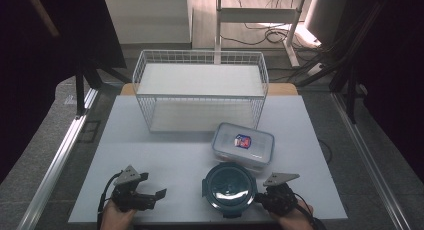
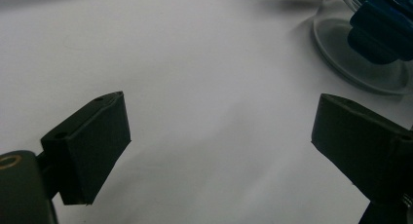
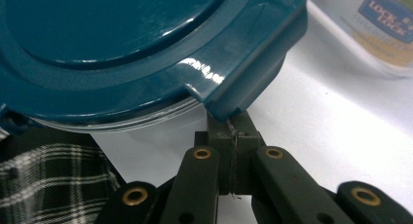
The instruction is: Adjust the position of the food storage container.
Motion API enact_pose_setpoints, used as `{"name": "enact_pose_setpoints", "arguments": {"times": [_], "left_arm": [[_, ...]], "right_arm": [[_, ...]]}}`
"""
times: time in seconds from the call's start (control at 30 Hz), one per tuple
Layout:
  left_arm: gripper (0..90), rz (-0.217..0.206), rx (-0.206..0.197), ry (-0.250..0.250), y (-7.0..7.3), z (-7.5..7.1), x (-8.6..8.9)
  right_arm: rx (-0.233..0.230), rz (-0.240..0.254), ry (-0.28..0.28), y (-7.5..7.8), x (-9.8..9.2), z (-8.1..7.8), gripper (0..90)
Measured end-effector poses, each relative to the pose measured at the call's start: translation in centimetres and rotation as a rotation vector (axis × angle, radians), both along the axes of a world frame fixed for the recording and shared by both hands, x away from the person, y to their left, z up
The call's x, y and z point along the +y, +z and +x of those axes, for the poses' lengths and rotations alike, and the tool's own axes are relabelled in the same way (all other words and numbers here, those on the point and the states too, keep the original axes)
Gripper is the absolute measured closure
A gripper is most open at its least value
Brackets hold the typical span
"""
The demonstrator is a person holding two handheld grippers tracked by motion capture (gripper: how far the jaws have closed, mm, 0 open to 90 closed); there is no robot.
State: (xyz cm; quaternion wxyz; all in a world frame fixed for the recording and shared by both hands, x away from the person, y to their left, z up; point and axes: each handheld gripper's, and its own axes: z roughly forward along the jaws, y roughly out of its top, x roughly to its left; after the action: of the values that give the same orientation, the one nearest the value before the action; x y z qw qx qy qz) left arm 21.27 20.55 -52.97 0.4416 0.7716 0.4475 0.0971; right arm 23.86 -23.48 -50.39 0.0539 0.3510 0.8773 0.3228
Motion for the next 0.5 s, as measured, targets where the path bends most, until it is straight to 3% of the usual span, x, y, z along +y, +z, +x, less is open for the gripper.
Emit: {"name": "enact_pose_setpoints", "arguments": {"times": [0.3,0.5], "left_arm": [[7.1,-0.003,0.012,-0.019,0.0,0.0,-0.1],[6.0,-0.019,0.031,-0.037,0.1,0.0,-0.1]], "right_arm": [[0.017,0.029,0.009,-0.3,0.8,0.2,89.8],[0.021,0.046,0.045,-0.5,2.8,0.6,89.8]]}}
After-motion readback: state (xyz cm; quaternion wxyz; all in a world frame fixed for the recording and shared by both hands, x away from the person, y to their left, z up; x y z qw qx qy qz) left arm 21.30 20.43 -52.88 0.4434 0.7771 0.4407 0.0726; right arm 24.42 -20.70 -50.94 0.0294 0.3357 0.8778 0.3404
